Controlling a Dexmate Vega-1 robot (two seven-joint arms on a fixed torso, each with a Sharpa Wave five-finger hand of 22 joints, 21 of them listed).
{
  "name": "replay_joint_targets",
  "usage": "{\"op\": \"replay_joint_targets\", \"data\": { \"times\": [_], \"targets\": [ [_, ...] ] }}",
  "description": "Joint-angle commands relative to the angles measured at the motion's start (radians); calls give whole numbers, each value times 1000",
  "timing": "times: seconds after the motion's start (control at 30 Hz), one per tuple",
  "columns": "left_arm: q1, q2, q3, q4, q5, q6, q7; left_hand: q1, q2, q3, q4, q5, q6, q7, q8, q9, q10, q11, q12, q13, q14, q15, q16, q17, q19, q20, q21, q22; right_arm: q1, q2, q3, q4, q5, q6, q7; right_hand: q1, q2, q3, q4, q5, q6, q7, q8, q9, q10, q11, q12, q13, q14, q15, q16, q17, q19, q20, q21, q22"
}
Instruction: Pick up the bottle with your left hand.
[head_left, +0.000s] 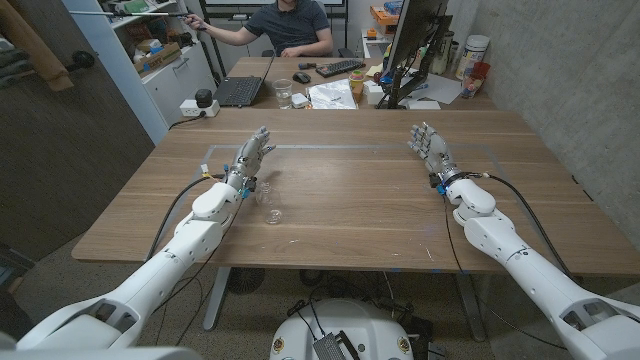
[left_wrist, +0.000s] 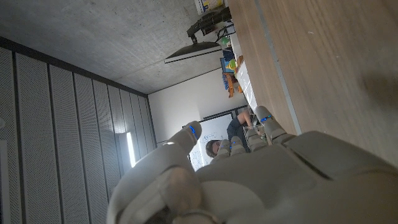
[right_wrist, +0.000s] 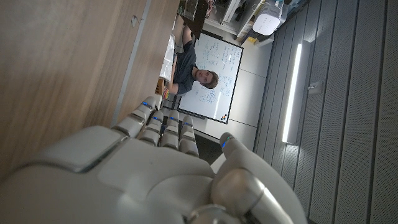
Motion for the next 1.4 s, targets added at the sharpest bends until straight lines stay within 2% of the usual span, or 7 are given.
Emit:
{"op": "replay_joint_targets", "data": {
  "times": [0.03,0.57,0.7,0.93,1.1,1.23,1.4],
  "targets": [
    [-11,30,24,19,-20,-22,-27,9,0,7,-1,5,-9,0,5,4,-12,-1,6,5,-7,2,7,3,-47,0,5,3,-22,84,106,1,-101,-47,53,2,59,8,1,6,8,0,4,5,10,1,7,3,11,-1,6,5,8,-10,7,4],
    [-31,101,46,91,-60,-98,-239,-9,-31,-18,-9,-12,6,3,9,4,13,1,14,6,35,-1,19,3,-16,1,2,4,-37,148,174,-20,-185,-80,88,-1,58,12,1,6,7,-1,2,5,12,1,6,3,16,1,5,4,10,-10,7,4],
    [-42,121,56,101,-52,-115,-292,-25,-94,-61,-42,-39,8,-5,9,4,15,-4,13,7,42,-14,10,-5,-12,-14,-12,3,-43,156,180,-28,-198,-86,84,-2,57,12,0,6,7,0,2,5,13,0,6,3,18,3,5,4,11,-11,7,4],
    [-65,150,76,139,-32,-167,-403,-4,-247,-128,-153,-62,-19,10,8,6,10,4,10,11,50,-13,1,-6,-1,-12,-57,0,-57,160,190,-49,-211,-97,78,-4,55,12,0,6,7,0,2,5,14,3,6,3,21,4,6,4,13,-10,7,4],
    [-73,192,95,126,7,-160,-431,59,-333,-159,-235,-44,-28,19,15,8,12,23,13,13,80,-3,5,-4,63,69,-77,1,-66,162,195,-63,-220,-101,66,-5,54,12,0,6,6,-1,2,5,15,4,6,3,23,5,6,4,13,-10,7,4],
    [-74,197,100,135,14,-190,-456,111,-373,-186,-270,-23,-58,-15,12,10,11,38,15,14,102,5,7,-2,122,139,-87,0,-69,161,194,-71,-225,-107,64,-6,52,12,0,6,6,0,2,5,16,4,6,3,24,6,6,4,14,-10,7,4],
    [-88,212,116,142,38,-211,-501,177,-382,-209,-284,4,-128,-12,2,11,-2,52,12,17,96,21,0,0,141,139,-111,0,-70,163,191,-75,-229,-110,64,-7,51,12,0,6,6,-1,2,5,17,3,6,3,26,6,6,4,16,-10,7,4]
  ]
}}
